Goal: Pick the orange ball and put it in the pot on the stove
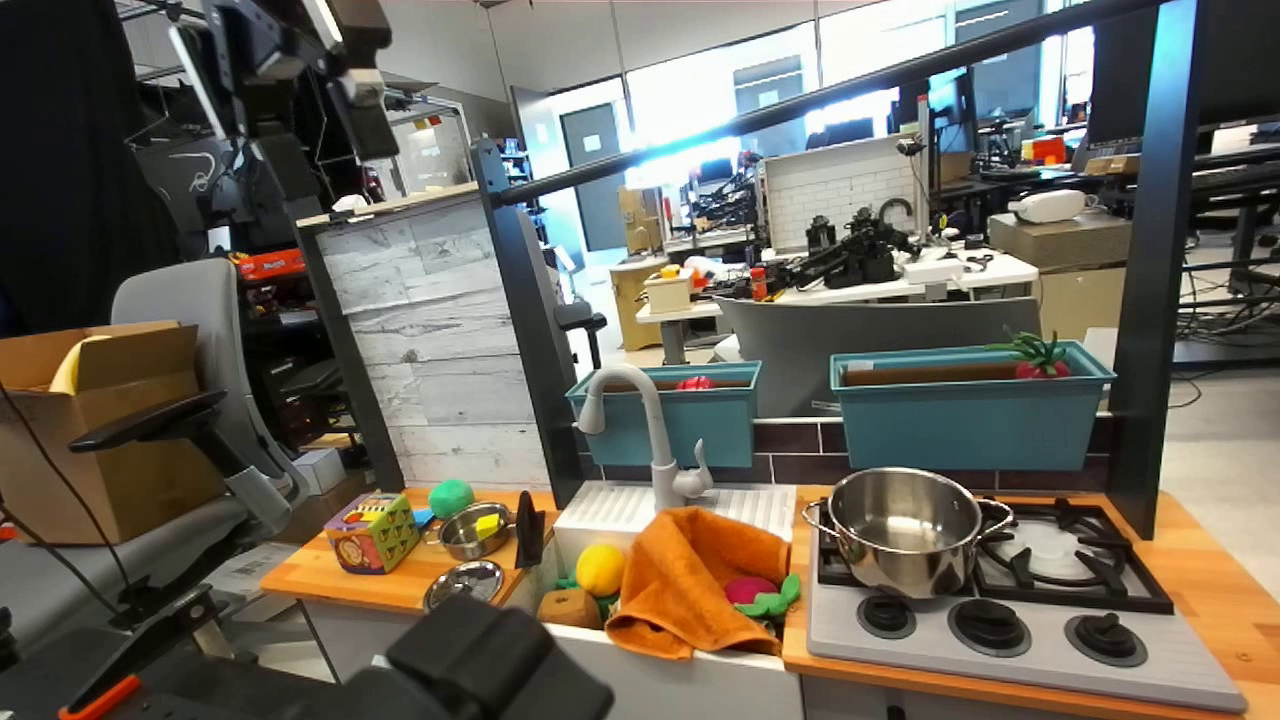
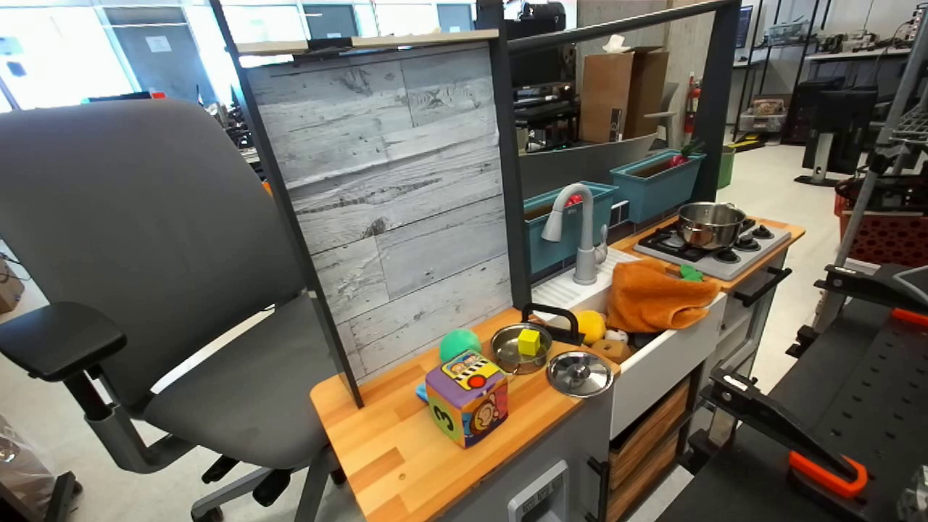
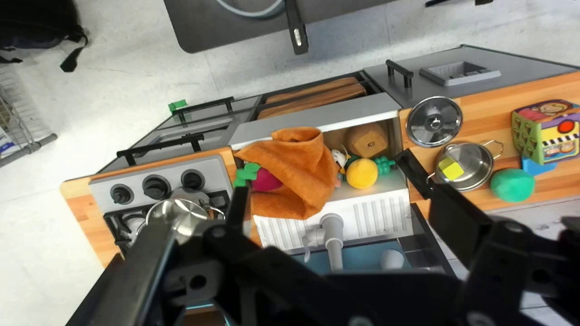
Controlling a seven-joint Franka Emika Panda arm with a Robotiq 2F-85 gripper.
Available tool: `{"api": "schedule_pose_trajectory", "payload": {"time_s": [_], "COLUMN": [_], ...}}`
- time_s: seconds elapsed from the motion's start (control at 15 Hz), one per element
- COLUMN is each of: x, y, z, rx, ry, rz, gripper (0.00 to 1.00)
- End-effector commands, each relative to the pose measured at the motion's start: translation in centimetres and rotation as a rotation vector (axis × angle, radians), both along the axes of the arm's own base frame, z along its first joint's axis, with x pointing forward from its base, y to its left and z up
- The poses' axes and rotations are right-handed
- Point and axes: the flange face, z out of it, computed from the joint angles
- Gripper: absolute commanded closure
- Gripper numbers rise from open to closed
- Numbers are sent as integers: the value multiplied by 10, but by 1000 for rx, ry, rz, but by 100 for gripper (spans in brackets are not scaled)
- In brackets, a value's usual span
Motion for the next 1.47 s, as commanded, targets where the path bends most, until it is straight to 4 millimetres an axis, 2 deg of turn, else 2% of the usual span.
{"api": "schedule_pose_trajectory", "payload": {"time_s": [0.0, 0.2, 0.47, 1.07, 1.4], "x": [52, 83, 110, 154, 184], "y": [1, 5, 9, -34, -37], "z": [-19, -47, -103, -242, -300], "rx": [-13, -12, -11, 4, 65], "ry": [-52, -82, -92, -80, -64], "rz": [41, 83, 117, 41, -19], "gripper": [0, 0, 0, 0, 0]}}
